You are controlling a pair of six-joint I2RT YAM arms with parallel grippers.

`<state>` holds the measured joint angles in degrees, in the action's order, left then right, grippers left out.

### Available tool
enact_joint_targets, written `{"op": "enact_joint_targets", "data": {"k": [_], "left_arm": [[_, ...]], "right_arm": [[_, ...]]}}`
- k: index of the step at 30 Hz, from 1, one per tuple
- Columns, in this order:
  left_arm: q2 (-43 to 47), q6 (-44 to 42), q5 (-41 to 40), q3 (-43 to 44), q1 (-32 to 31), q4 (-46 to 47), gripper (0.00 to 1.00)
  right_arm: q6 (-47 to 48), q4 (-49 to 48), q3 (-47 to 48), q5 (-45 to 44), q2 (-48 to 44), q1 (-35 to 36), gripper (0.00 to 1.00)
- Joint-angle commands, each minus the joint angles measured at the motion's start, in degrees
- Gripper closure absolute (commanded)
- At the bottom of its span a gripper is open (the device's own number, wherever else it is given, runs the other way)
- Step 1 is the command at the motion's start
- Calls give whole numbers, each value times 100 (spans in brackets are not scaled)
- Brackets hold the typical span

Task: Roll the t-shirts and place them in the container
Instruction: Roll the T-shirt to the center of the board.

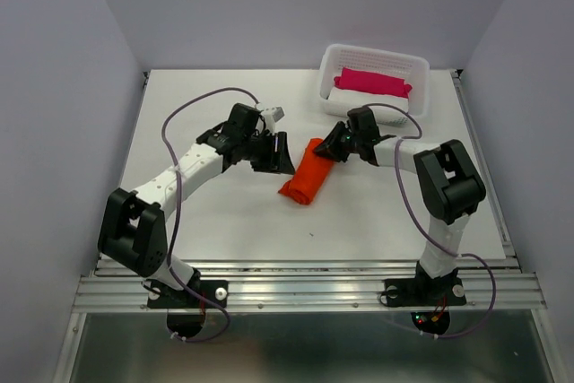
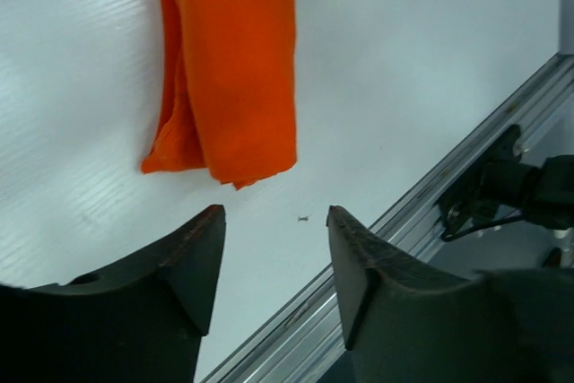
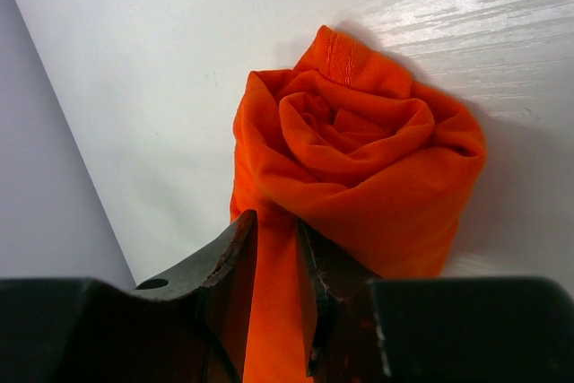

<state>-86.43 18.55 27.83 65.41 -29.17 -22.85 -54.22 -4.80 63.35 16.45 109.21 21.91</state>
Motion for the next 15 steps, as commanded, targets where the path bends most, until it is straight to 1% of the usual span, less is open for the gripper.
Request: {"op": "enact_joint_targets", "data": {"k": [1, 3, 4, 6, 9, 12, 13, 15], "left_arm": [[206, 430, 528, -247, -71, 930, 43], [180, 667, 827, -396, -115, 1334, 46], [145, 746, 985, -493, -150, 1640, 50], [4, 852, 1057, -529, -194, 1941, 54], [-347, 853, 1171, -485, -265, 2082, 62], [-734, 809, 1216, -476, -282, 2144, 79], [-822, 730, 1137, -468, -282, 2136, 88], [-1050, 598, 866, -398, -256, 1996, 98]], "right_arm": [[-124, 75, 186, -326, 215, 94, 70], [-194, 128, 212, -414, 241, 94, 70], [-212, 146, 239, -440, 250, 94, 70], [-238, 198, 248, -493, 268, 94, 70], [-274, 242, 265, -520, 294, 94, 69], [-283, 251, 257, -529, 268, 94, 69], [-282, 269, 257, -537, 250, 94, 69], [-195, 339, 265, -485, 206, 94, 68]]}}
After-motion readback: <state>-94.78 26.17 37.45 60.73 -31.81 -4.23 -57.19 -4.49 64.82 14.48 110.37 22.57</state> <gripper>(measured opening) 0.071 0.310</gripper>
